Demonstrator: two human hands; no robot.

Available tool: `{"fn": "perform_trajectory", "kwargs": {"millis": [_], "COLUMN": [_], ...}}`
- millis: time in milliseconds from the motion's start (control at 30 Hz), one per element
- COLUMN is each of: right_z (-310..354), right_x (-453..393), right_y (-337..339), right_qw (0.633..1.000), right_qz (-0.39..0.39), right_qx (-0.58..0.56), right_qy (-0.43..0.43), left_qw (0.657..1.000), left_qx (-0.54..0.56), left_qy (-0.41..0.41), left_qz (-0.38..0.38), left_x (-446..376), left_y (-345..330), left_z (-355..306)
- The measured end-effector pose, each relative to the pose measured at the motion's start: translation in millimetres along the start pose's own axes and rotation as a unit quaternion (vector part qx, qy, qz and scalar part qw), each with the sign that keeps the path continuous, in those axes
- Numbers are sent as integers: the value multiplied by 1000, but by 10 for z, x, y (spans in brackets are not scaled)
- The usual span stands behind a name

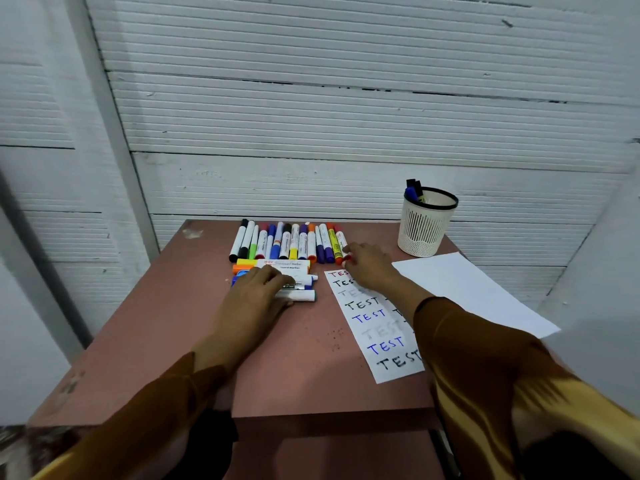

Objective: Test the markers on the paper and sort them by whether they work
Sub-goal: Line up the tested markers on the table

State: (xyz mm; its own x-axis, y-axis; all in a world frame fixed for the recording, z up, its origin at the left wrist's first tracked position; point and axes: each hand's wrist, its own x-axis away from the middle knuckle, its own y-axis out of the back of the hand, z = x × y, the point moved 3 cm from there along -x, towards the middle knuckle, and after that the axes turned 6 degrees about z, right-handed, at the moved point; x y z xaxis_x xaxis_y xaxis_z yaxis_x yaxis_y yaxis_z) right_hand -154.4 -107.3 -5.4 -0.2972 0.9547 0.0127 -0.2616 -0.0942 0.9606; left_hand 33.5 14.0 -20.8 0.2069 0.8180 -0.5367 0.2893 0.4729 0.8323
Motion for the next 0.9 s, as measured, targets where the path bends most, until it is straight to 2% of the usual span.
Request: {"fn": "perform_trajectory", "kwargs": {"millis": [200,300,400,600,733,800,900], "right_z": [27,45,-4,-147,-186,-160,-67], "right_x": [31,63,101,225,395,531,774], "right_y": [-1,47,98,214,218,216,215], "right_qw": [999,993,968,926,886,861,845], "right_qz": [-40,-77,-138,-211,-188,-156,-90], "right_qx": [9,-88,-207,-304,-420,-483,-527], "right_qy": [18,19,-17,-79,-63,-39,10], "left_qw": [1000,1000,998,998,998,998,997], "left_qx": [-6,-27,-48,-51,-48,-48,-63], "left_qy": [-5,-6,-8,-18,-32,-34,-51], "left_qz": [-7,14,37,34,22,9,-16], "left_x": [-3,2,9,8,8,-10,-36], "left_y": [5,12,24,46,69,84,68], "left_z": [5,-8,-24,-43,-59,-82,-161]}}
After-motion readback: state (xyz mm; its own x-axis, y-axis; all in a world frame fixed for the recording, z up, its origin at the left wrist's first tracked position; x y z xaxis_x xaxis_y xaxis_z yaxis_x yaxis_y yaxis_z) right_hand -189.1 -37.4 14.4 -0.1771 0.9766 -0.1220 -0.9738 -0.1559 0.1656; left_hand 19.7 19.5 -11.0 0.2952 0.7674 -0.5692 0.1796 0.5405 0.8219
